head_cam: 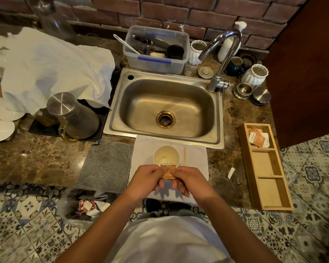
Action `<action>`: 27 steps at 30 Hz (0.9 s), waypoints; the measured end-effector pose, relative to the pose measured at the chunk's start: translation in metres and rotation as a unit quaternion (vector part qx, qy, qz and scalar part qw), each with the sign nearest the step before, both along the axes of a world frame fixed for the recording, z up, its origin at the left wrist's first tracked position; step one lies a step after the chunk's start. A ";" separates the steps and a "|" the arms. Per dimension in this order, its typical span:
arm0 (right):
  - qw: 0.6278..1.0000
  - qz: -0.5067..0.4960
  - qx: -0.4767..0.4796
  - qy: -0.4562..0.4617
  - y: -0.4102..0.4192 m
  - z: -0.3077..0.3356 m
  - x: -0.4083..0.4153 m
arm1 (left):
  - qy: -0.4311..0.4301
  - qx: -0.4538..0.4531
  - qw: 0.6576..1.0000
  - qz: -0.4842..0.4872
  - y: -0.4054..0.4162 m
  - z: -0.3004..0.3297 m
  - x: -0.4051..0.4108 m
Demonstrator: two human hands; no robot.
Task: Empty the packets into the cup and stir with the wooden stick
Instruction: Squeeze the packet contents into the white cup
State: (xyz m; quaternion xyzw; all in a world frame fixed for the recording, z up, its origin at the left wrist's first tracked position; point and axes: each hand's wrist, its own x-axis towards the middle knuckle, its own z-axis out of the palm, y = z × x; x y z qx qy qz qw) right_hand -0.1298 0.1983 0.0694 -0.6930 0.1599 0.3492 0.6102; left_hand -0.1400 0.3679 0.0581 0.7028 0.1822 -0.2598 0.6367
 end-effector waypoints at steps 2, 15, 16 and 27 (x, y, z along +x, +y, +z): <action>1.000 -0.003 -0.001 0.006 0.001 -0.001 -0.001 | 0.009 -0.006 1.000 0.007 0.000 0.001 0.000; 1.000 0.007 -0.011 0.012 0.002 -0.003 0.000 | 0.040 -0.033 0.998 0.039 -0.001 0.000 -0.005; 1.000 0.006 -0.011 0.013 0.002 -0.004 0.000 | 0.041 -0.033 0.998 0.039 -0.001 0.000 -0.005; 1.000 0.001 -0.003 0.017 0.002 -0.011 0.000 | 0.065 -0.048 0.995 0.055 0.000 -0.006 -0.004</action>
